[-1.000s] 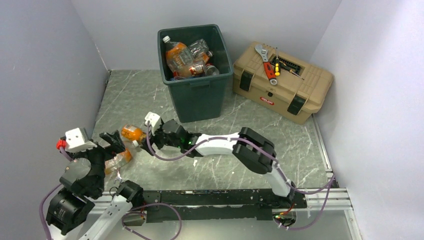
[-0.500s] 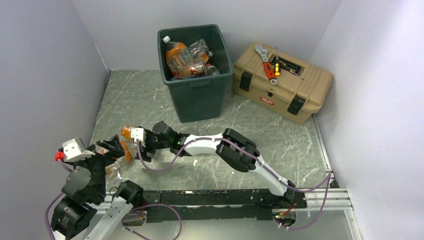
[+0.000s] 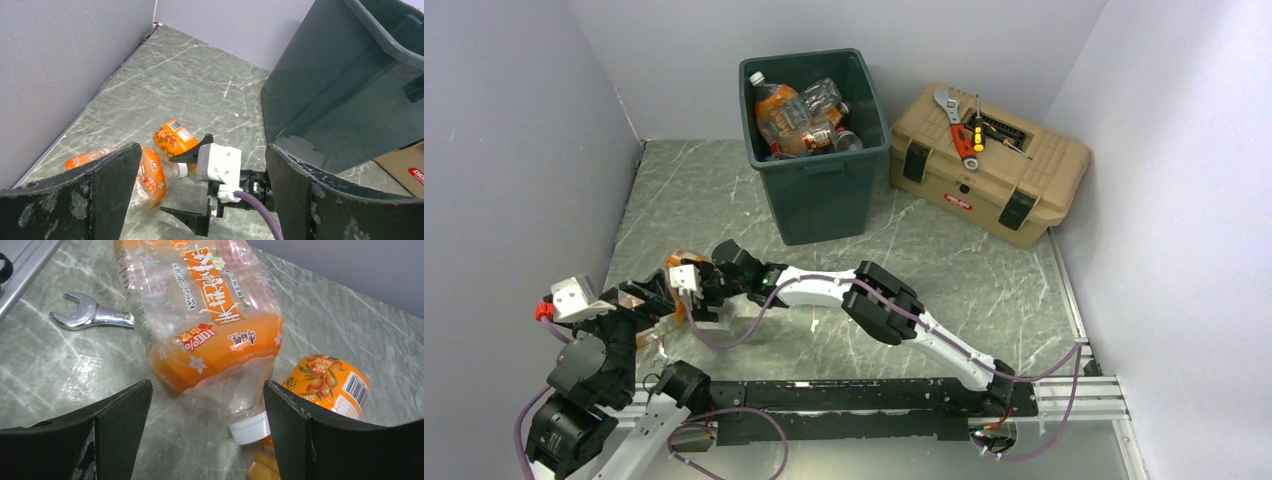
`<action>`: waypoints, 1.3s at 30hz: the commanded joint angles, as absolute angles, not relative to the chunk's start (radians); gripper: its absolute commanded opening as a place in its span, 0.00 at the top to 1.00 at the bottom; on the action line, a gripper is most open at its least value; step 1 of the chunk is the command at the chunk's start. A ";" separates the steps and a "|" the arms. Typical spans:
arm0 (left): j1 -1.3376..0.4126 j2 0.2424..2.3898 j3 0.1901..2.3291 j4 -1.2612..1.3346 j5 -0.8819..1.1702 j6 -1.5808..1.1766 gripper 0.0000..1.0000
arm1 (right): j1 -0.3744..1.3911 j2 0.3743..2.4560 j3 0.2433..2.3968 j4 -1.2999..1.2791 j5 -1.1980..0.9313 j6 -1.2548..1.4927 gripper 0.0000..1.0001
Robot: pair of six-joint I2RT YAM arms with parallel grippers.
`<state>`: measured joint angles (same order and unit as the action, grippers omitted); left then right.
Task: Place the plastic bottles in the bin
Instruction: Pick up the plastic bottle from the corner of the board.
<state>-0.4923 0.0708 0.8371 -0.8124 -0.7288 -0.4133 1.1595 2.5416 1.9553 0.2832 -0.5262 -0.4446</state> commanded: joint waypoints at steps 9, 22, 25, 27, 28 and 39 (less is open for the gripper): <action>-0.491 0.062 0.827 -0.758 -0.708 -0.401 0.01 | 1.162 2.585 2.082 0.046 -0.520 -0.567 0.19; -0.490 0.058 0.829 -0.767 -0.707 -0.412 0.01 | 1.175 2.438 1.806 0.230 -0.493 -0.502 0.54; -0.490 0.055 0.829 -0.766 -0.710 -0.413 0.01 | 1.179 2.425 1.784 0.259 -0.492 -0.490 0.67; -0.489 0.053 0.828 -0.764 -0.713 -0.410 0.01 | 1.182 2.410 1.760 0.278 -0.489 -0.481 0.75; -0.489 0.052 0.828 -0.764 -0.713 -0.410 0.01 | 1.183 2.396 1.738 0.292 -0.485 -0.476 0.79; -0.489 0.049 0.827 -0.760 -0.715 -0.410 0.01 | 1.184 2.098 1.315 0.509 -0.396 -0.387 1.00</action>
